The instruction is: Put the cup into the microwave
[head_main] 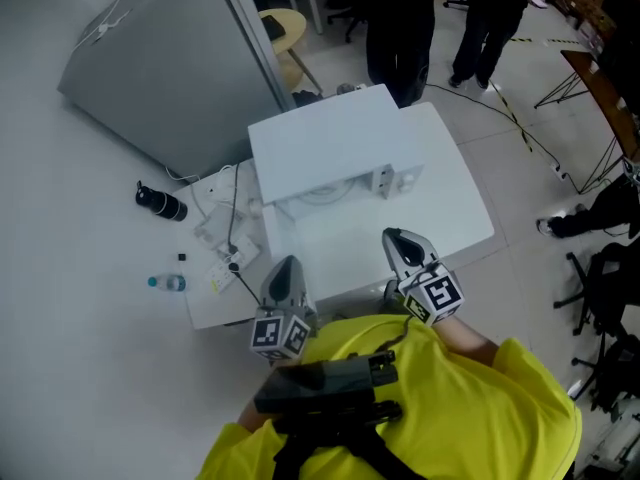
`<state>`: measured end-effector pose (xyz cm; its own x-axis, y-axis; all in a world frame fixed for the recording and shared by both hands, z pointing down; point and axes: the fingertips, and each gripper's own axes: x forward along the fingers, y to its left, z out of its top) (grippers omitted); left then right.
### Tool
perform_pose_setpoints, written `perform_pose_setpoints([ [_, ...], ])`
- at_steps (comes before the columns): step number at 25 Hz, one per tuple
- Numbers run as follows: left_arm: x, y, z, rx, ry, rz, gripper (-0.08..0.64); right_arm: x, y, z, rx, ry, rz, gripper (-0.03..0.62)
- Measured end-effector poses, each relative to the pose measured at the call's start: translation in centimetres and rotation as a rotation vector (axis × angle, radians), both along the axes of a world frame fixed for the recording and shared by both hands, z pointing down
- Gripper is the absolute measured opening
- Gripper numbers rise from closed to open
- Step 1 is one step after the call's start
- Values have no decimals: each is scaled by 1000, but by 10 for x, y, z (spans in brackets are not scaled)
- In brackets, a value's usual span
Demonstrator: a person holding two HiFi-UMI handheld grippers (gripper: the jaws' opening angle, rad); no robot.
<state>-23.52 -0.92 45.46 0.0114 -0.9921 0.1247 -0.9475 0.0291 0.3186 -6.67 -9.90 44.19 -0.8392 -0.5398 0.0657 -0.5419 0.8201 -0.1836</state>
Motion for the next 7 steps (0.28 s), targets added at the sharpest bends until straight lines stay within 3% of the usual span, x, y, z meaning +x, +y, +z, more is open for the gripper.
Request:
perform_pose_setpoints([
  [7, -8, -1, 1, -9, -12, -2, -11, -10, -4, 2, -14, 7, -12, 9],
])
